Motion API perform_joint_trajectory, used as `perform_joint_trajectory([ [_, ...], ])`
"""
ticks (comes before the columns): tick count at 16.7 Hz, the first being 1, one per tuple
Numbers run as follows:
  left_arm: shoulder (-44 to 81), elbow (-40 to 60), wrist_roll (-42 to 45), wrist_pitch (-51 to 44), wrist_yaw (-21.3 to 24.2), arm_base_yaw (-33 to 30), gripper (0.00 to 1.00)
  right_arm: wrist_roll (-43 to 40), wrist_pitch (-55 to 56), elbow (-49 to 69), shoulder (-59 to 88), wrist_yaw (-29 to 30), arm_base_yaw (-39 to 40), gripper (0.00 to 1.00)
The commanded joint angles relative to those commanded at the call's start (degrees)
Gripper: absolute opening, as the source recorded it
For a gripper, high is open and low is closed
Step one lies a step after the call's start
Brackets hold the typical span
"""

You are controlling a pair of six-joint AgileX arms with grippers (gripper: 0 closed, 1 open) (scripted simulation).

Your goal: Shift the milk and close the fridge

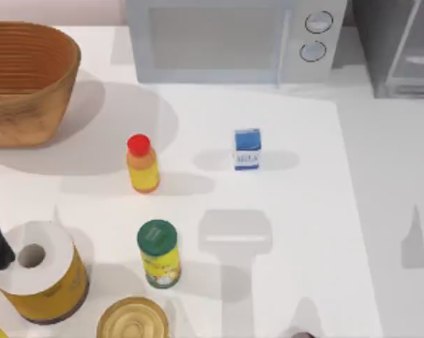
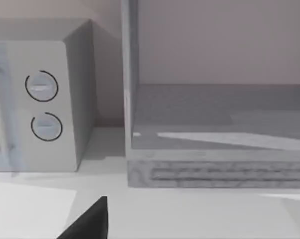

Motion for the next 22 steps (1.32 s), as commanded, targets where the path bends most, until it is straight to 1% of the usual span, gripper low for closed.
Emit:
perform_joint_trajectory([
  [2,0.0,0.0,0.0,0.0,0.0,0.0,1.00,0.0,0.1,0.0,0.1,0.0,0.1,1.00],
  [4,0.0,0.0,0.0,0.0,0.0,0.0,1.00,0.2,1.4,-0.2,1.6,0.5,1.9,1.00],
  [7,0.0,0.0,0.0,0.0,0.0,0.0,1.00,0.3,7.0,-0.2,7.6,5.4,8.8,1.00],
  [8,0.0,0.0,0.0,0.0,0.0,0.0,1.00,0.4,9.6,-0.1,10.3,8.2,12.2,1.00],
  [10,0.0,0.0,0.0,0.0,0.0,0.0,1.00,0.4,14.9,0.2,16.0,15.4,19.3,1.00],
  [14,0.0,0.0,0.0,0.0,0.0,0.0,1.00,0.5,25.4,0.8,26.9,34.6,30.8,1.00],
  [16,0.0,0.0,0.0,0.0,0.0,0.0,1.00,0.5,29.8,0.9,31.6,42.4,36.5,1.00],
  [19,0.0,0.0,0.0,0.0,0.0,0.0,1.00,0.6,36.3,0.9,38.6,50.0,46.0,1.00],
  [22,0.0,0.0,0.0,0.0,0.0,0.0,1.00,0.9,41.1,1.2,43.3,52.8,51.9,1.00],
])
